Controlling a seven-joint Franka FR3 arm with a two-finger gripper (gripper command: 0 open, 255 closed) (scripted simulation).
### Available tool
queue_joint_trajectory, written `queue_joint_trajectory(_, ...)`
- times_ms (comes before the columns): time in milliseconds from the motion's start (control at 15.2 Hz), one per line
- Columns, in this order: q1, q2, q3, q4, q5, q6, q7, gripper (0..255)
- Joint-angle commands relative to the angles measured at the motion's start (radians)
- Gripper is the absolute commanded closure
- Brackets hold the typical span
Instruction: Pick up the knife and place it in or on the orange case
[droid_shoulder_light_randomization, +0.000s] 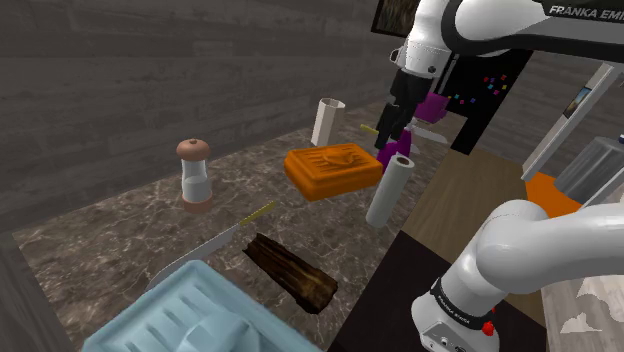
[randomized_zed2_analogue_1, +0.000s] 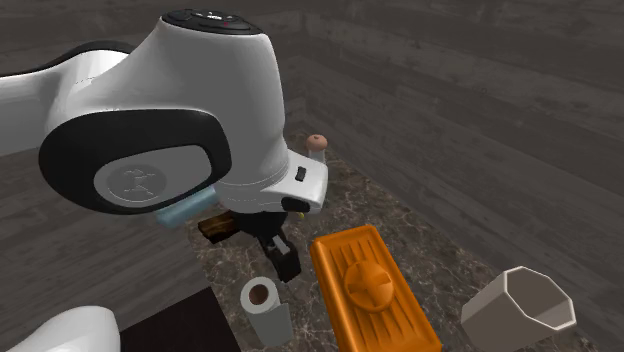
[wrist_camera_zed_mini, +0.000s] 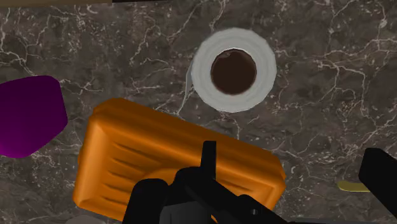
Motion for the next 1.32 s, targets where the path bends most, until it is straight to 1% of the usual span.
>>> queue_joint_trajectory(0,0.000,0.000,0.000,0.000,0.000,0.000,0.000,0)
queue_joint_trajectory(330,-0.013,-0.050,0.149,-0.086,0.112,0.045,0.294,0)
queue_joint_trajectory(594,-0.024,-0.042,0.279,-0.114,0.208,0.097,0.532,0)
queue_joint_trajectory(924,-0.058,0.033,0.454,-0.097,0.311,0.185,0.827,0)
queue_joint_trajectory(1122,-0.098,0.107,0.563,-0.061,0.351,0.246,1.005,0)
queue_joint_trajectory(1254,-0.136,0.167,0.639,-0.027,0.365,0.289,1.125,0)
